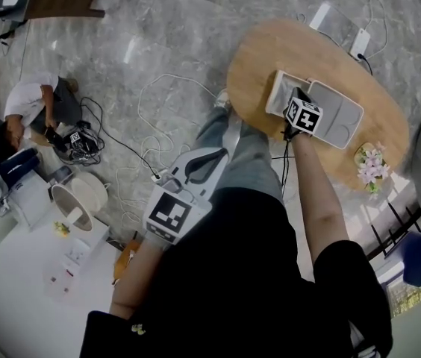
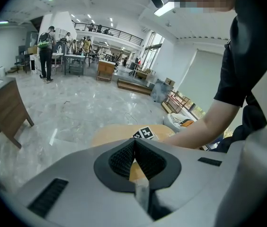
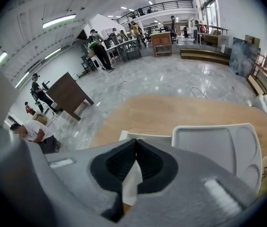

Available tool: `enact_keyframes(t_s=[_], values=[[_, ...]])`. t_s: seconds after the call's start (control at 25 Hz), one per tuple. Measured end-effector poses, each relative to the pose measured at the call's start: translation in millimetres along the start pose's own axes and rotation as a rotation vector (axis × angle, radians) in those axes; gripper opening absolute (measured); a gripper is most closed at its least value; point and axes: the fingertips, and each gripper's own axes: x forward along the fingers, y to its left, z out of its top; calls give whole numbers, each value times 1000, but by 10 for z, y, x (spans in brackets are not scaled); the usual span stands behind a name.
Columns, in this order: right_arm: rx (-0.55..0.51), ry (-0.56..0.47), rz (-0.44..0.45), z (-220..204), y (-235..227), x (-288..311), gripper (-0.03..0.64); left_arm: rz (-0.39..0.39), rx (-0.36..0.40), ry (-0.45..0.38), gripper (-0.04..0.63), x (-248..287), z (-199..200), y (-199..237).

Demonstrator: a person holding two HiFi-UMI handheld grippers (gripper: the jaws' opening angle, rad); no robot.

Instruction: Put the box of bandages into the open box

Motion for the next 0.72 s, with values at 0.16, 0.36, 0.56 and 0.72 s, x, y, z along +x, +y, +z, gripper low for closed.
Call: enact_keyframes(t_s=[0.16,0.36,0.56,0.72], values=[[-14,30,-12,-61,11,93,-2,8,-8,3,11,-50,-53,20],[-8,54,-36,-116,-31,184,-2,11,-15,4,11,-85,-93,45],[-20,56,-39,-112,-22,184,0,4,-21,0,11,-96,-133,50],[-31,73,-37,-140,-48,184,34,1,-18,-7,11,-101,-134,52]])
